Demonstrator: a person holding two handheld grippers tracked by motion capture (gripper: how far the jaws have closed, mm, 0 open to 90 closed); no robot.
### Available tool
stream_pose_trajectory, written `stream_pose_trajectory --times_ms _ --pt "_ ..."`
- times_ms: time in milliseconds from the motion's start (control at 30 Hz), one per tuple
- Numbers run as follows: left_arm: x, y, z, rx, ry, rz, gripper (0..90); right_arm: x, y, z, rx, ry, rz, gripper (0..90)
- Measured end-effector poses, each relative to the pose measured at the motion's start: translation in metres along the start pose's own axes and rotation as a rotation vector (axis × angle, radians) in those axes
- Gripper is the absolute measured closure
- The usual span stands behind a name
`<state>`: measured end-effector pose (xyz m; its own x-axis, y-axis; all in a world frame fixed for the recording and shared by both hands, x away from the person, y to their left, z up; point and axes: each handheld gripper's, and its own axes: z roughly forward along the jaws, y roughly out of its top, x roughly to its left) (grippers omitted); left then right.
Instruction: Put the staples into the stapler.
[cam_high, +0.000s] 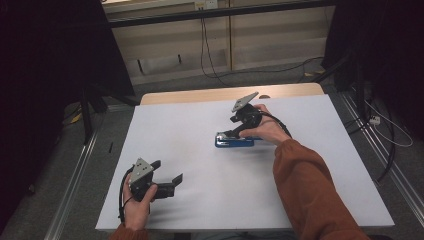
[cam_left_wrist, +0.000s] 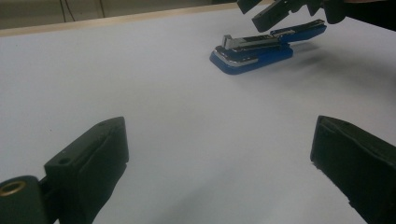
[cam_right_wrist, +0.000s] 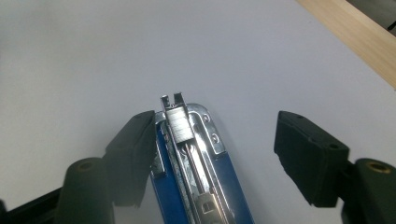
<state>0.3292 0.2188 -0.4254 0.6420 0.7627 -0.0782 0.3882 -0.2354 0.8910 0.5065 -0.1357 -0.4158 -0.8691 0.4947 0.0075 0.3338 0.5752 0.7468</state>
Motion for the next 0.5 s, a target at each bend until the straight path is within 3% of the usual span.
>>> stream_pose_trajectory --times_ms 500 --pt "0.0 0.0 -0.001 -0.015 0.008 -0.013 4.4 0.011 -0.012 -0.015 -0.072 -0.05 0.105 17.3"
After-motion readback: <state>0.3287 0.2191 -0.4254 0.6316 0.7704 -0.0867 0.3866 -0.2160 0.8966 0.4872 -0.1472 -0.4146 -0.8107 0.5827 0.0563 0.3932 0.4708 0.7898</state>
